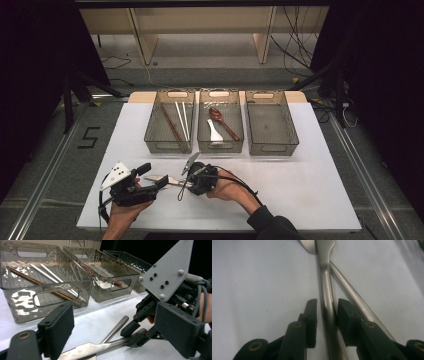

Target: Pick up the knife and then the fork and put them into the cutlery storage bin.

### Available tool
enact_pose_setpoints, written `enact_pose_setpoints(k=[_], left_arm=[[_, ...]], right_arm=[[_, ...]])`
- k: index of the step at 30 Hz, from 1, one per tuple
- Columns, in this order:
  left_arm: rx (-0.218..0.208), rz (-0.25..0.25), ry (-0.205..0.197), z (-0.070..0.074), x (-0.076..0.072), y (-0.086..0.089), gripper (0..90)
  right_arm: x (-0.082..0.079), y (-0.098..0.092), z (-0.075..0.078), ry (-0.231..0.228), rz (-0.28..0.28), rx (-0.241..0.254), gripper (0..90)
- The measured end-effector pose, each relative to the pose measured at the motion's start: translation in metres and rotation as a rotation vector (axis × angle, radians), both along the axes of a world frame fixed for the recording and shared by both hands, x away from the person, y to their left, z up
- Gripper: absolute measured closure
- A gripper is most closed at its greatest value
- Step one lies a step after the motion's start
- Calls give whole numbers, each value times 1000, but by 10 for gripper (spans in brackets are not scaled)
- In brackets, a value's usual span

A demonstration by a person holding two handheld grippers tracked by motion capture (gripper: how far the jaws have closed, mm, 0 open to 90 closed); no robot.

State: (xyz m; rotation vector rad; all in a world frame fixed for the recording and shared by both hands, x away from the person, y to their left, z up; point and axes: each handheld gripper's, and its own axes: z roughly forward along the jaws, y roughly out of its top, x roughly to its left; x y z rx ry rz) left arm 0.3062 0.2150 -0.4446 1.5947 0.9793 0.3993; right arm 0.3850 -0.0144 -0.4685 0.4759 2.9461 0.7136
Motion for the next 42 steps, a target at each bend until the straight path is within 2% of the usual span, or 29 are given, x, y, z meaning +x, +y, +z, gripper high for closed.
enact_pose_setpoints(k=[4,6,11,18,20,22,25,28,29,39,42], left_arm=[[0,-1,0,0,0,0,156],[0,-1,0,0,0,0,156],[0,-2,1,0,0,0,156],[0,-2,-1,0,0,0,156],[0,-1,-2,0,0,0,156],[0,0,-2,0,-1,0,156],[1,-2,0,0,0,0,156],[1,-2,-1,0,0,-1,156],[0,-2,-1,0,0,-1,156],[1,-2,-3,0,0,0,156],[0,-1,-4,0,0,1,156]], right_arm=[[-1,0,-2,-9,9,-1,739],[-1,1,0,-5,24,-22,757],[-2,3,0,-24,45,-34,782],[-4,4,2,-16,54,-78,791],[-3,4,3,-1,59,-88,790],[-4,5,3,2,41,-81,790],[-3,6,2,2,44,-80,789],[-3,7,3,-1,54,-97,787],[-3,8,4,2,55,-116,787],[-3,9,5,-8,65,-126,794],[-4,8,5,2,54,-123,795]])
